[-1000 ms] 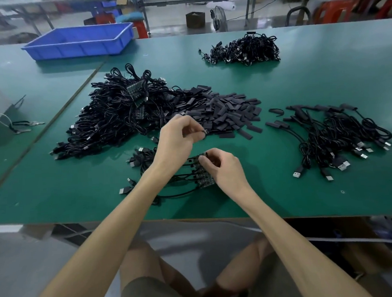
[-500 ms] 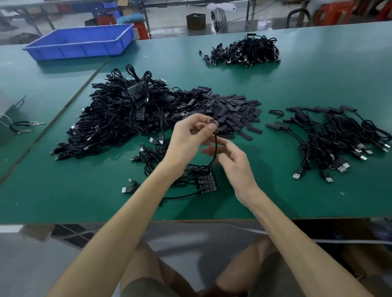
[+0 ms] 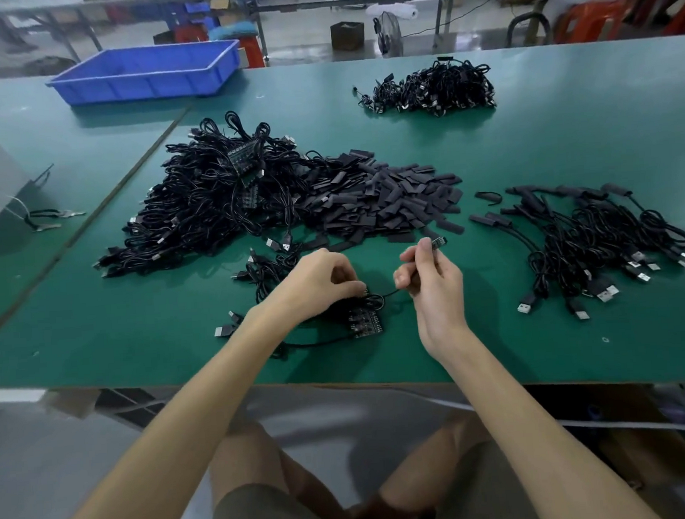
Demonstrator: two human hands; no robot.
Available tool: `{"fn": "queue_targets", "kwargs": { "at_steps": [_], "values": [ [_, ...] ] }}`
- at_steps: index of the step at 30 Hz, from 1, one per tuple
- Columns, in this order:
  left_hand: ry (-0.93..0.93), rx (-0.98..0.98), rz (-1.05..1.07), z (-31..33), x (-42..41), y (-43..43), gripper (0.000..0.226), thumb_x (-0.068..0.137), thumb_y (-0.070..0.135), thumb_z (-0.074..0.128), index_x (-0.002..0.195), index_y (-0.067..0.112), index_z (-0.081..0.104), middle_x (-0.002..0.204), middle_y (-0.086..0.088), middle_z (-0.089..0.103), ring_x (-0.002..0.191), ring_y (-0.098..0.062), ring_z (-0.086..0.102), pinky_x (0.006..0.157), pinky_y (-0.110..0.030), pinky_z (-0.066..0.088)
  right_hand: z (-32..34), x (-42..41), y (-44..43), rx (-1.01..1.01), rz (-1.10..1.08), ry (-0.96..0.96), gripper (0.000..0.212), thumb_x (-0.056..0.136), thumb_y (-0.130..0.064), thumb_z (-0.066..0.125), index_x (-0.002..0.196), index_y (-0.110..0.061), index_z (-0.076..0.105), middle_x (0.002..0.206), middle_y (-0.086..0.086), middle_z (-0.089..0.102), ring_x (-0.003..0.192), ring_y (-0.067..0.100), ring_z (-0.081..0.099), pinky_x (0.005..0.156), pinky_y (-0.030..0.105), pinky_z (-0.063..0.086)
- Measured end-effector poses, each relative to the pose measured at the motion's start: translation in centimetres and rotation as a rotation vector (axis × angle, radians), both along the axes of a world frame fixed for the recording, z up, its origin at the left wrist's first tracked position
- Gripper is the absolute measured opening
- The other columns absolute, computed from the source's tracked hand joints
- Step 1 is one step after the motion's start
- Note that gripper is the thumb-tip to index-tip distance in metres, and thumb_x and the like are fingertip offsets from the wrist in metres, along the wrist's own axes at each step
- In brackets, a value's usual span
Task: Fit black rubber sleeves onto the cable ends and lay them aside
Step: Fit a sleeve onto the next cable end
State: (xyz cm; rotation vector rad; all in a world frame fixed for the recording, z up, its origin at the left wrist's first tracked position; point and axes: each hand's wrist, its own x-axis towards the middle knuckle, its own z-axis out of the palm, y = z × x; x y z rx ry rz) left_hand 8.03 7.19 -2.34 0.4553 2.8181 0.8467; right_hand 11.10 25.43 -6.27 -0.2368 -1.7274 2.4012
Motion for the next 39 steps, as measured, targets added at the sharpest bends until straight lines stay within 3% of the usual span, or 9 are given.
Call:
{"fn": "queue_targets", "kwargs": {
  "at_steps": [2, 5, 8, 12, 16, 24, 28, 33, 39],
  "values": [
    [-0.055, -0.007, -0.006, 0.8, -0.4, -0.4, 0.019, 0.09, 0.044, 0.074, 0.091, 0.025, 0.07, 0.087, 0.013, 0.065, 0.081, -0.006, 0.061, 0.064, -0.014, 0.042, 0.1, 0.1, 0.1, -0.04, -0.005, -0.021, 0.039, 0.111, -0.037, 0.043, 0.087, -0.01, 0.058, 0.055, -0.007, 0.049, 0.055, 0.011, 0.047, 0.071, 0.03, 0.043],
    [-0.123, -0.08, -0.14, 1.6, -0.3, -0.9, 0.022, 0.085, 0.045, 0.079, 0.097, 0.029, 0.071, 0.101, 0.008, 0.065, 0.095, -0.012, 0.061, 0.085, -0.03, 0.045, 0.4, 0.1, 0.3, -0.158, -0.016, -0.04, 0.04, 0.112, -0.037, 0.041, 0.084, -0.011, 0.055, 0.054, -0.007, 0.045, 0.051, 0.01, 0.043, 0.068, 0.029, 0.041],
    [-0.054, -0.142, -0.143, 1.8, 0.0, -1.3, 0.024, 0.079, 0.037, 0.085, 0.093, 0.034, 0.066, 0.105, 0.005, 0.056, 0.099, -0.017, 0.056, 0.096, -0.039, 0.038, 0.7, 0.1, 0.4, -0.216, -0.014, -0.056, 0.043, 0.112, -0.038, 0.039, 0.081, -0.011, 0.054, 0.052, -0.004, 0.043, 0.05, 0.012, 0.042, 0.068, 0.029, 0.043],
    [0.083, -0.003, -0.082, 2.2, 0.1, -0.7, 0.022, 0.08, 0.027, 0.085, 0.088, 0.026, 0.065, 0.09, 0.012, 0.063, 0.086, -0.011, 0.059, 0.08, -0.031, 0.046, 0.8, 0.1, 0.5, -0.239, -0.006, -0.07, 0.044, 0.11, -0.044, 0.043, 0.083, -0.012, 0.057, 0.05, -0.005, 0.038, 0.051, 0.013, 0.038, 0.069, 0.029, 0.043],
    [-0.005, 0.156, -0.139, 2.6, 0.7, 0.4, 0.021, 0.077, 0.029, 0.088, 0.082, 0.03, 0.068, 0.076, 0.02, 0.068, 0.062, 0.0, 0.058, 0.057, -0.017, 0.047, 0.6, -0.1, 0.2, -0.186, -0.074, -0.068, 0.033, 0.111, -0.039, 0.044, 0.098, -0.01, 0.055, 0.052, -0.007, 0.039, 0.05, 0.01, 0.04, 0.067, 0.031, 0.037],
    [-0.189, 0.463, -0.182, 0.8, 1.6, 0.4, 0.014, 0.1, 0.013, 0.064, 0.1, 0.004, 0.075, 0.084, -0.01, 0.076, 0.07, -0.016, 0.07, 0.067, -0.026, 0.056, 0.3, 0.1, 0.1, -0.032, -0.082, -0.037, 0.042, 0.113, -0.033, 0.039, 0.096, -0.01, 0.069, 0.066, -0.004, 0.067, 0.063, 0.008, 0.06, 0.062, 0.022, 0.049],
    [-0.041, 0.234, -0.015, -0.5, 1.2, 0.4, 0.005, 0.098, 0.013, 0.067, 0.099, 0.014, 0.071, 0.077, 0.002, 0.071, 0.053, -0.004, 0.062, 0.058, -0.021, 0.05, 0.4, 0.1, 0.0, 0.029, -0.071, -0.023, 0.041, 0.112, -0.034, 0.041, 0.097, -0.014, 0.073, 0.064, -0.006, 0.06, 0.062, 0.007, 0.052, 0.06, 0.022, 0.043],
    [-0.052, -0.078, -0.013, -0.1, 0.8, 0.5, 0.034, 0.086, 0.048, 0.076, 0.103, 0.023, 0.061, 0.085, 0.007, 0.061, 0.072, -0.003, 0.055, 0.057, -0.019, 0.038, 0.4, 0.1, 0.1, -0.052, -0.038, -0.035, 0.041, 0.114, -0.032, 0.037, 0.104, -0.006, 0.067, 0.055, -0.007, 0.045, 0.054, 0.009, 0.042, 0.055, 0.022, 0.034],
    [-0.249, -0.254, 0.02, 1.5, 0.1, -1.9, 0.038, 0.086, 0.038, 0.08, 0.108, 0.022, 0.055, 0.097, 0.004, 0.056, 0.083, -0.012, 0.055, 0.068, -0.03, 0.046, 0.7, 0.0, 0.3, -0.131, -0.06, -0.056, 0.033, 0.113, -0.031, 0.038, 0.098, -0.007, 0.054, 0.054, -0.008, 0.041, 0.05, 0.008, 0.038, 0.051, 0.021, 0.034]
  ]
}}
